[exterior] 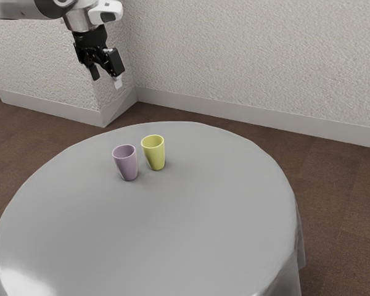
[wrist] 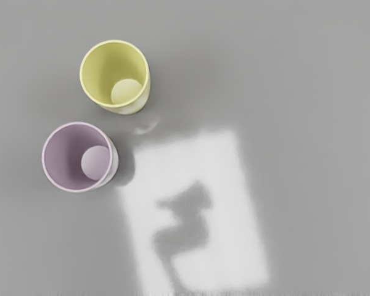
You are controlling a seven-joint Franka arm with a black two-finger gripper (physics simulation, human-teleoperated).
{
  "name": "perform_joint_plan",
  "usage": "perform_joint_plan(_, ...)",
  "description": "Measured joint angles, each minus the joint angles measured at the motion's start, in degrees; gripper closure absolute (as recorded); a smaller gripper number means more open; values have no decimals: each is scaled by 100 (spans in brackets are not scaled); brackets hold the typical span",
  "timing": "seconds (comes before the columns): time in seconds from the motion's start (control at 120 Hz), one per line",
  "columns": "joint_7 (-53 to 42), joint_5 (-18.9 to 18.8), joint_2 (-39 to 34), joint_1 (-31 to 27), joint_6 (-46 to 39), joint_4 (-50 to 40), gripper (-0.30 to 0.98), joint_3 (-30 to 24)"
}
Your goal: Place the right cup onto the left cup
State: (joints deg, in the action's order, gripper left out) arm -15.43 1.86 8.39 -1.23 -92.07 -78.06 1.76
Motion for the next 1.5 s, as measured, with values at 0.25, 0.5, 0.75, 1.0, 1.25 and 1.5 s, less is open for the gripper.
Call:
perform_joint_plan(0.25, 3, 8, 32, 1, 1, 8, 0, 5)
perform_joint_plan(0.5, 4, 37, 806, -1, 12, 520, 0, -10)
perform_joint_plan(0.75, -14, 5, 2213, 15, -19, 1884, 0, -71)
perform_joint_plan(1.0, -29, -1, 3340, 35, -398, 2351, 0, -79)
perform_joint_plan(1.25, -37, -8, 3890, 35, -690, 2670, 0, -39)
perform_joint_plan(1.5, -44, -3, 4272, 35, -936, 2693, 0, -44)
